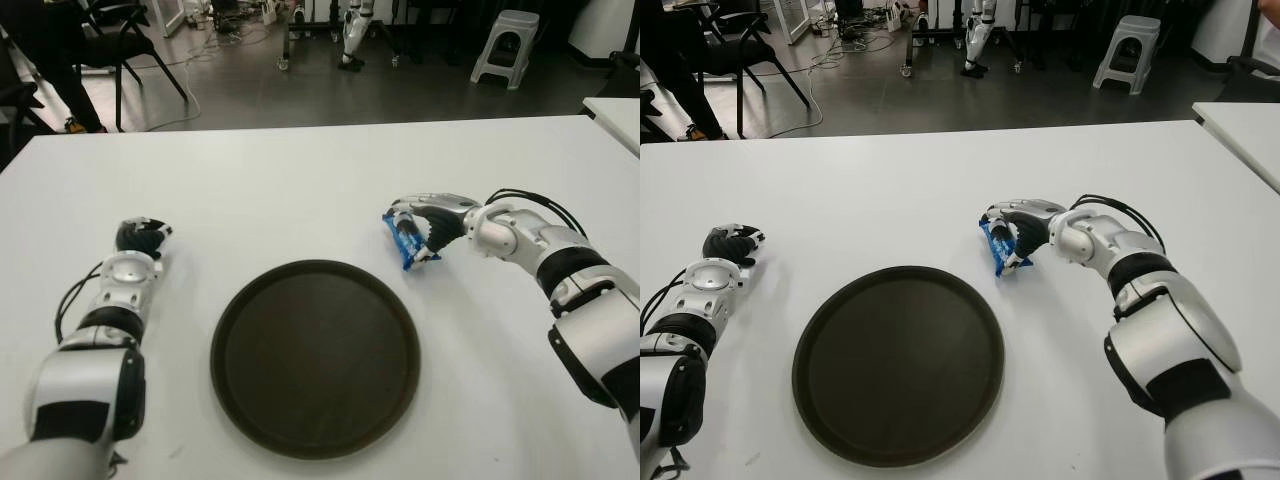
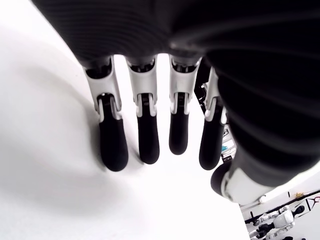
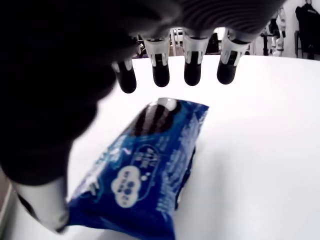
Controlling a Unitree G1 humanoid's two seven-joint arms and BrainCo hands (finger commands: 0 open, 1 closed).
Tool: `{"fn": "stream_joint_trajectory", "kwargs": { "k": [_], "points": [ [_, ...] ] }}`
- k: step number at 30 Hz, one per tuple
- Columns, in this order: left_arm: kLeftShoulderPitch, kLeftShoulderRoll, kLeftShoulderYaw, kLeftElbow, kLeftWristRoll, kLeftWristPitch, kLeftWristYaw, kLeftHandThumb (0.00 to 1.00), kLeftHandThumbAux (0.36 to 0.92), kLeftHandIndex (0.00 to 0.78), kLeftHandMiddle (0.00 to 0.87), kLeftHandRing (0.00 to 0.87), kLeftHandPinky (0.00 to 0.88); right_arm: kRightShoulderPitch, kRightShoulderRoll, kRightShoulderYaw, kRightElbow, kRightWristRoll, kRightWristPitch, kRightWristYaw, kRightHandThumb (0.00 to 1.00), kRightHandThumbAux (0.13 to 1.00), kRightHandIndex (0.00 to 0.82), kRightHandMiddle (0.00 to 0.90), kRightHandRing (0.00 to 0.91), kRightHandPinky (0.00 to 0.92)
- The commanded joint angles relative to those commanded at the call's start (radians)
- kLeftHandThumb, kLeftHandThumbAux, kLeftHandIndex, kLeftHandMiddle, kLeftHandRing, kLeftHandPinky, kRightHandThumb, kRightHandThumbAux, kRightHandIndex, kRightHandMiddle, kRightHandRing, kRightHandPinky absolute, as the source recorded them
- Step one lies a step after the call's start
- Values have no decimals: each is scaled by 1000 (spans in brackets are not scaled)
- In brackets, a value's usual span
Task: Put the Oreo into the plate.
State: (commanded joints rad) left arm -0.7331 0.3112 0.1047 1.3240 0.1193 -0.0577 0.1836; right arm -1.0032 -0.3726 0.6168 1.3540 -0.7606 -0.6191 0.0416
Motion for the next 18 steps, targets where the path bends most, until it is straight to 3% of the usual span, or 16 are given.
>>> {"fn": "stream_joint_trajectory", "kwargs": {
  "k": [8, 18],
  "points": [
    [2, 1, 4, 0, -6, -4, -2, 689, 716, 414, 297, 277, 172, 20, 8, 23, 5, -16, 53, -58, 0, 701, 0, 0, 0, 0],
    [1, 0, 9, 1, -8, -1, 4, 688, 715, 413, 302, 259, 129, 20, 12, 23, 6, -24, 85, -59, 0, 689, 0, 0, 0, 0]
  ]
}}
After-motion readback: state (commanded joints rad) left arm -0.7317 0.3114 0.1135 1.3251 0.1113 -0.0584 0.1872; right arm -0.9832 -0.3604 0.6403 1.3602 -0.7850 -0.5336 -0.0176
